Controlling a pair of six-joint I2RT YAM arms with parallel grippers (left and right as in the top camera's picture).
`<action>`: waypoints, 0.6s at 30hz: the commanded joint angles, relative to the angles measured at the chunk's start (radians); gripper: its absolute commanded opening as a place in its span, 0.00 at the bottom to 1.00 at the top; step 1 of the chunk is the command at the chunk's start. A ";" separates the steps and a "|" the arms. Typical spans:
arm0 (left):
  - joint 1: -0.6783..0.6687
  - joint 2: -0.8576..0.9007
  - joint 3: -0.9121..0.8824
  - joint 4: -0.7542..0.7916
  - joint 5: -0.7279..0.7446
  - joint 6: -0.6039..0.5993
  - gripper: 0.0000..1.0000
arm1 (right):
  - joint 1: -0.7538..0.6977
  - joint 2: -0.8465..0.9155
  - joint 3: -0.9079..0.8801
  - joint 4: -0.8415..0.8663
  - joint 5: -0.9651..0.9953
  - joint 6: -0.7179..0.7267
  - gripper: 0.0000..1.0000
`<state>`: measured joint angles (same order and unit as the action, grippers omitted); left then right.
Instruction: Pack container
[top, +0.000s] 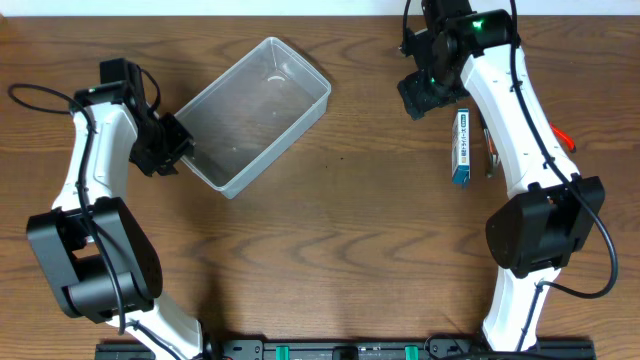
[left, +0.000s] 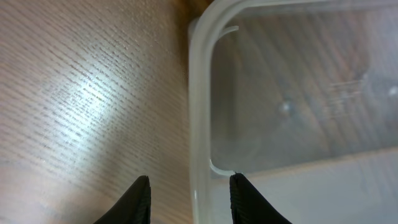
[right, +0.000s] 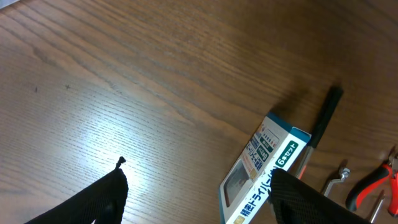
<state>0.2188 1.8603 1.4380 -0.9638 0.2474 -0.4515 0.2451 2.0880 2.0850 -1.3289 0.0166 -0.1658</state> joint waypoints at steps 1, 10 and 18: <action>0.001 0.014 -0.036 0.022 -0.016 0.005 0.31 | 0.012 0.006 0.000 0.007 0.000 -0.008 0.74; -0.002 0.014 -0.047 0.054 0.003 0.013 0.25 | 0.085 -0.001 0.044 0.146 -0.088 -0.086 0.83; -0.002 0.014 -0.047 0.085 0.034 0.058 0.25 | 0.211 0.000 0.061 0.264 -0.084 -0.127 0.99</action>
<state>0.2188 1.8614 1.3952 -0.8825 0.2592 -0.4355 0.4194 2.0880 2.1254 -1.0782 -0.0547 -0.2604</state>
